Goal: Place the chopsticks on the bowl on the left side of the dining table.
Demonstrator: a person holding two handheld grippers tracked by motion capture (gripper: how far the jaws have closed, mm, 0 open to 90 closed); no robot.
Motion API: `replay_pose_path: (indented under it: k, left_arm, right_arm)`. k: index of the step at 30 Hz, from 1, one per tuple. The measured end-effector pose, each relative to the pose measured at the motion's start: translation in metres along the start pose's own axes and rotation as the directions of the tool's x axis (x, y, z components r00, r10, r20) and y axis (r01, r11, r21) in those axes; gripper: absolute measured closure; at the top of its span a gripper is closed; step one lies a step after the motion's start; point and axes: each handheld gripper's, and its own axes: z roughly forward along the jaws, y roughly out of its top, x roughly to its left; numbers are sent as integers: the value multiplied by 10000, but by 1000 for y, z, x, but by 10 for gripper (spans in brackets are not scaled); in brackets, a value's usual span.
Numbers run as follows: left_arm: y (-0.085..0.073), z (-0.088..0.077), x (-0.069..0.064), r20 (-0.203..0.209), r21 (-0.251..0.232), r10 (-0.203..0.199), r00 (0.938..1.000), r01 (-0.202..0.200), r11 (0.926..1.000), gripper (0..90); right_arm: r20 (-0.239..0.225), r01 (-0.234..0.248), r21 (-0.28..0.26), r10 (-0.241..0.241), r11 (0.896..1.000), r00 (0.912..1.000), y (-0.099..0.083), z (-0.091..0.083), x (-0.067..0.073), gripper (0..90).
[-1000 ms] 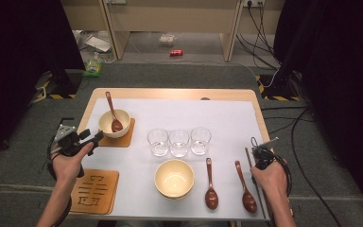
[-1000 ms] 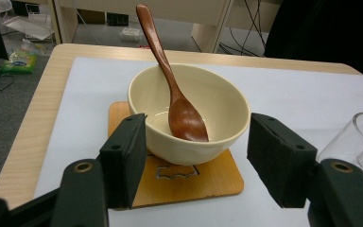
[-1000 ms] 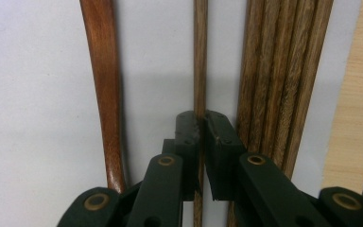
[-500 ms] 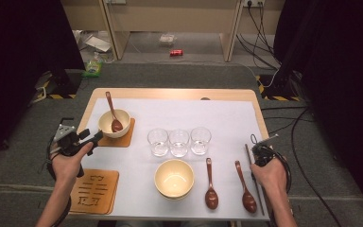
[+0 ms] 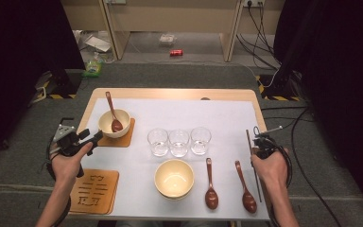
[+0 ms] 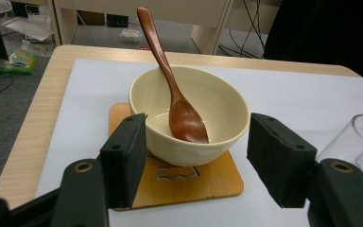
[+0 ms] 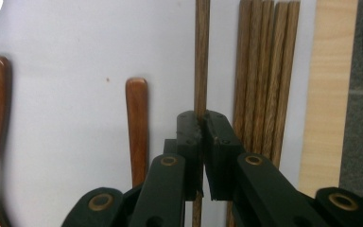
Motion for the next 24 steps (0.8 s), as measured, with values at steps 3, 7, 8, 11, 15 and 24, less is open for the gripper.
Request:
replay_pose_path:
  k: [3, 7, 8, 11, 15, 24]
  left_arm:
    - [0, 0, 0, 2, -21, 4, 10000, -4, 10000, 382]
    - [0, -1, 0, 2, -40, 10, 10000, -10, 10000, 382]
    - [0, -1, 0, 5, -33, 10, 10000, -10, 10000, 382]
    - [0, -1, 0, 11, -31, 9, 10000, -9, 10000, 382]
    - [1, -1, 0, 6, -59, -1, 10000, 1, 10000, 382]
    - [1, -1, 0, 13, -71, 8, 10000, -8, 10000, 382]
  right_arm:
    - [20, 30, -376, -29, 9993, 10000, 3, -4, 1, 855]
    - [40, 32, -799, -29, 9968, 10000, 6, -9, 3, 855]
    - [44, 27, -897, -23, 9960, 10000, 6, -10, 4, 855]
    - [43, 69, -1188, -64, 9929, 10000, 8, -12, 5, 855]
    - [59, 73, -1506, -65, 9886, 10000, 11, -16, 6, 855]
    - [26, 15, -2301, -9, 9732, 10000, 16, -25, 9, 855]
